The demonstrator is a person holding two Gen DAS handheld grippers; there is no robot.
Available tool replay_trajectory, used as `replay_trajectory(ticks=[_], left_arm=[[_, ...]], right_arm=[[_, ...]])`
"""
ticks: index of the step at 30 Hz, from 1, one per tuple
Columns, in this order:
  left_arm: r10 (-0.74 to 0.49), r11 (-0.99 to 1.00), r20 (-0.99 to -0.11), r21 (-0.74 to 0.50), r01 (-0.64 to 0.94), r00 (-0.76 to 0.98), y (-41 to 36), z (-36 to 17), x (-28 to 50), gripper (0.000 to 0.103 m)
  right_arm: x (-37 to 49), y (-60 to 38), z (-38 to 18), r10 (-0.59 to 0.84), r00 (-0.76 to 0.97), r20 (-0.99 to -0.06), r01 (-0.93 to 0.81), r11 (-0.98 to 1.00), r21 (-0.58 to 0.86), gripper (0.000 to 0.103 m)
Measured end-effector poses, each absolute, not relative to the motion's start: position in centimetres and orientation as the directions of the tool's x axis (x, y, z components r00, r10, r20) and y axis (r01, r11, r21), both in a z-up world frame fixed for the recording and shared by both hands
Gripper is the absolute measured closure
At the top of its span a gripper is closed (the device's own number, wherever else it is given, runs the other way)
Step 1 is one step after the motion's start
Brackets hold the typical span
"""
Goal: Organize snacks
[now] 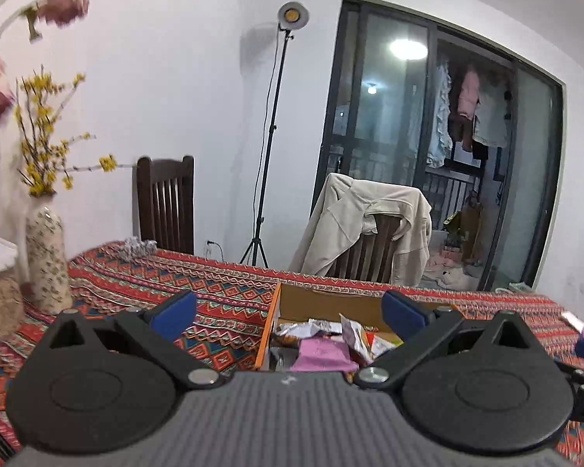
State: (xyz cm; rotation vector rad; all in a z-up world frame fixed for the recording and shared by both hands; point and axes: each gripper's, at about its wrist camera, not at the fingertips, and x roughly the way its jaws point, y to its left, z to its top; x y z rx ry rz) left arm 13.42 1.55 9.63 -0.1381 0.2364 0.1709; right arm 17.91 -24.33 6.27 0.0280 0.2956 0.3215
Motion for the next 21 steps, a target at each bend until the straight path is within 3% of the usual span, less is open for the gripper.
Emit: replay_trajectory(ticks=[12,21], left_arm=[[0.074,0.995,-0.252,-0.049,-0.089,0.965,-1.8,5.5,3.0,0.000],[0.144,0.986,-0.264,-0.045,-0.161,0.954,-1.6,2.1,-1.3,0.000]], right_arm=[[9.3,-25.7,3.7,0.336,0.890,-0.309,-0.331,0.941,0.069,0.000],[5.3,-27.4,1.9,0.357,0.877,-0.320,-0.345,0.934,0.098,0.000]])
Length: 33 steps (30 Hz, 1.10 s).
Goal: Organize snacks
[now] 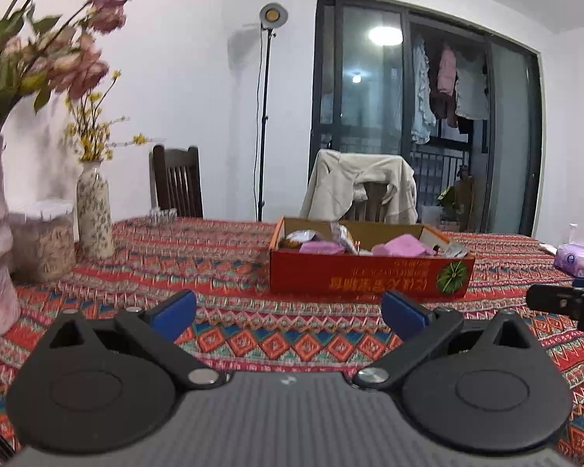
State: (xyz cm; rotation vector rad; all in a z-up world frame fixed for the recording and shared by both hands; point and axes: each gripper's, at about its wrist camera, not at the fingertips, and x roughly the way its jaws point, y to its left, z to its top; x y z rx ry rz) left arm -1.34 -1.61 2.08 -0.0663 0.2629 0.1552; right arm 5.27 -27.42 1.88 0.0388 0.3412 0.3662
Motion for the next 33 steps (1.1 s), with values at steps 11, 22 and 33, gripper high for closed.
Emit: replay_trajectory(ticks=[11,22,33], left_arm=[[0.103,0.987,-0.322,-0.082,-0.136,0.941,-2.2,1.4,0.1,0.000],[0.084,0.989,-0.331,-0.085,-0.118,0.940,-2.1,0.8,0.2,0.000],[0.081,0.988,-0.347,-0.092,-0.120,0.934,-1.7,0.2,0.5,0.000]], right_arm=[[4.9,-27.7,0.8,0.338,0.874,-0.350,-0.317,0.941,0.118,0.000],[5.8,-28.0,0.4,0.305,0.876,-0.374,-0.279,0.952,0.125,0.000],[6.1,-27.3,-0.1,0.309,0.868,-0.390,-0.286,0.951,0.116,0.000]])
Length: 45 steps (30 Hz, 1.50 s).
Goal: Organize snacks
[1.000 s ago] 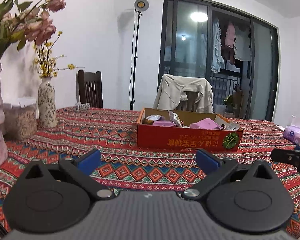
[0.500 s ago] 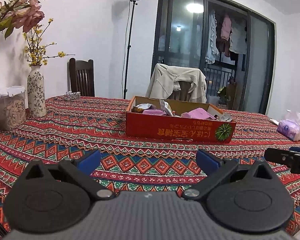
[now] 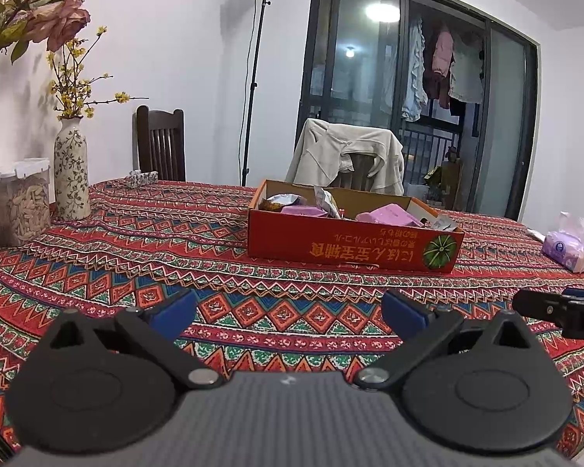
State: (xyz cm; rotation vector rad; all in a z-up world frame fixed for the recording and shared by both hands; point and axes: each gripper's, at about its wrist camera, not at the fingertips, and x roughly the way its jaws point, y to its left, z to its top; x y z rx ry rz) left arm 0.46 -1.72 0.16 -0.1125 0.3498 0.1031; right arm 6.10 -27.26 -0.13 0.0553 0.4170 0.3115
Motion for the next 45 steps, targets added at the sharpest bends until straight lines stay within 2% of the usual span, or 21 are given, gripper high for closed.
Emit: replay_trajectory(ticks=[45], left_arm=[[0.058,0.991,-0.355,-0.092,-0.096,0.933,-2.28,-0.07,0.22,0.000]], right_arm=[[6.22,-27.11,-0.84,0.312,0.858,-0.407,-0.289,0.950,0.119,0.000]])
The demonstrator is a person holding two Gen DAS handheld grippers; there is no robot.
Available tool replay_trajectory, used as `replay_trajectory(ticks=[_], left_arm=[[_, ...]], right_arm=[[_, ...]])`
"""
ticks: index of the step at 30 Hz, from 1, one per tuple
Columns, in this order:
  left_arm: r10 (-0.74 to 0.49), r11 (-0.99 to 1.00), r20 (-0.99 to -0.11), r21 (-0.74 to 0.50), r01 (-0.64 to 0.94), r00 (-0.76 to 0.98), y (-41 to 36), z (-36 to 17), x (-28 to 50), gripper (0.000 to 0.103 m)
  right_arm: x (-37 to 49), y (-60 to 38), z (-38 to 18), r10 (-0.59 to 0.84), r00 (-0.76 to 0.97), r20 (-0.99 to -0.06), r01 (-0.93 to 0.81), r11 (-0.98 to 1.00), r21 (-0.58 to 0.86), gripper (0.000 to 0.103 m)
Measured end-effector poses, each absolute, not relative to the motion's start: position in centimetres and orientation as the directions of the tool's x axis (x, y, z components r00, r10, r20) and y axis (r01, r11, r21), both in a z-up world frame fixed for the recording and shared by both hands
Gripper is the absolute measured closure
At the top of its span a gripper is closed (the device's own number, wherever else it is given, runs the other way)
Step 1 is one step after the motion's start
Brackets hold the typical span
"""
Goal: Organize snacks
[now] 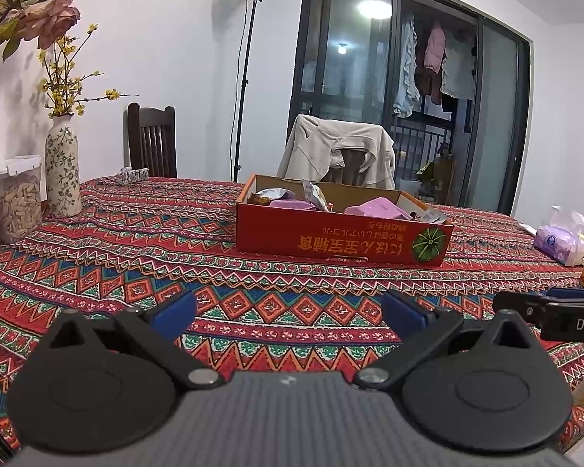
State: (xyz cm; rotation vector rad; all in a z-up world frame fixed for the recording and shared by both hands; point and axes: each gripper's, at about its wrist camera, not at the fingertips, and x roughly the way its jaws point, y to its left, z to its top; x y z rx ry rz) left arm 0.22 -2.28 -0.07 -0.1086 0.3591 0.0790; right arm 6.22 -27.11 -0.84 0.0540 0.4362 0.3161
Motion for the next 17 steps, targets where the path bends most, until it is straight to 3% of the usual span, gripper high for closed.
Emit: replay_trajectory(ticks=[10,17], left_arm=[[0.055,0.992,-0.371,-0.086,-0.093,0.927,-2.48,-0.06,0.31,0.000],[0.037,0.996,-0.325,-0.069,-0.063,0.945,-2.96,0.38,-0.59,0.000]], right_arm=[[6.03,-27.01,-1.24,0.317,0.855,-0.411,-0.294,0.948,0.121,0.000],[5.74,-27.00,-1.34,0.325,0.851,-0.412,-0.303,0.946,0.119,0.000]])
